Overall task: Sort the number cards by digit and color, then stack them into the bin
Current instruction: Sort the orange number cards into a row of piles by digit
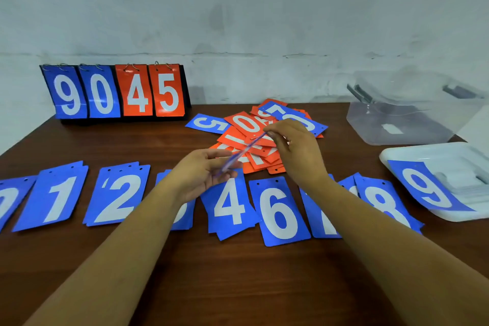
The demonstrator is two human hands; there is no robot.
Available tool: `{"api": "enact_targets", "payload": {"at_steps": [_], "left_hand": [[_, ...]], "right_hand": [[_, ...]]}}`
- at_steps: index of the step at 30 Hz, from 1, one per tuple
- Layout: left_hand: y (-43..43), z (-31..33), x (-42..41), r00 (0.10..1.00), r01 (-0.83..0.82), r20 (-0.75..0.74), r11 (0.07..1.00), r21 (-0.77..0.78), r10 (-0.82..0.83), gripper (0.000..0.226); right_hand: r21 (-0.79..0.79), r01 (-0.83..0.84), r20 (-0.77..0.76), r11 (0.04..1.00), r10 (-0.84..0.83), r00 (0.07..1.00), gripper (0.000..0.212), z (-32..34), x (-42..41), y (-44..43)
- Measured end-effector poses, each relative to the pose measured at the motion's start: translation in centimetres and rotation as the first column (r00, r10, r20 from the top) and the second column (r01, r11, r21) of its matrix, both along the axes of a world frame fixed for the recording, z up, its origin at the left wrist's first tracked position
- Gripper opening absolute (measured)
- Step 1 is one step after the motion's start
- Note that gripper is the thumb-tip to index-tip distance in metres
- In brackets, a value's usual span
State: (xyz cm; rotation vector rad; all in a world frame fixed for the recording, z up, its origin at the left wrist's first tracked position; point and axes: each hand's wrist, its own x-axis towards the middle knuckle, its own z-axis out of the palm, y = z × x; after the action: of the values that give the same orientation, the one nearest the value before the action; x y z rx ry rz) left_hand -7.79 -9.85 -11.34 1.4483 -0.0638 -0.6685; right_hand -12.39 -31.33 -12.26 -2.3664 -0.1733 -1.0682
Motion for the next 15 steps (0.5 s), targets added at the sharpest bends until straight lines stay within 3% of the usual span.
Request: {"api": "enact_targets", "payload": {"at_steps": [2, 5, 7, 10, 13, 15], "left_hand": [[-0.2, -0.8, 0.2, 0.997, -0.008, 0.08, 1.0, 0.011, 0.007, 0.028], [-0.3, -2.0, 1.0, 0.971, -0.178, 0.155, 0.983, -0.044, 0.183, 0.034], [0.1, -2.8, 1.8, 0.937, -0.281, 0.209, 0.959, -0.026, 0.28, 0.032], [1.1, -3.2, 3.0, 0.882, -0.354, 0.351, 0.934, 0.054, 0.314, 0.017], [2.0, -2.9, 3.7, 0.845, -0.393, 0.421, 0.917, 0.069, 0.33, 0.014], [2.2, -2.9, 3.9, 0.83, -0.409, 0.443, 0.91, 0.07, 0.339, 0.011]], "right_hand": [[0.115, -0.017, -0.097, 0.993, 0.029, 0.995, 0.022, -0.2, 0.5, 0.6], [0.224, 0.091, -0.303, 0.97, -0.019, 0.953, 0.04, -1.0, 2.2, 0.2], [0.074, 0.202, -0.48, 0.977, -0.142, 0.865, 0.05, -1.3, 3.7, -0.8], [-0.18, 0.194, -0.661, 0.964, -0.264, 0.702, 0.066, -1.4, 5.4, -1.5], [-0.274, 0.145, -0.706, 0.951, -0.301, 0.641, 0.071, -1.8, 6.6, -1.8], [-0.332, 0.139, -0.677, 0.933, -0.339, 0.653, 0.064, -2.0, 7.1, -1.7]]}}
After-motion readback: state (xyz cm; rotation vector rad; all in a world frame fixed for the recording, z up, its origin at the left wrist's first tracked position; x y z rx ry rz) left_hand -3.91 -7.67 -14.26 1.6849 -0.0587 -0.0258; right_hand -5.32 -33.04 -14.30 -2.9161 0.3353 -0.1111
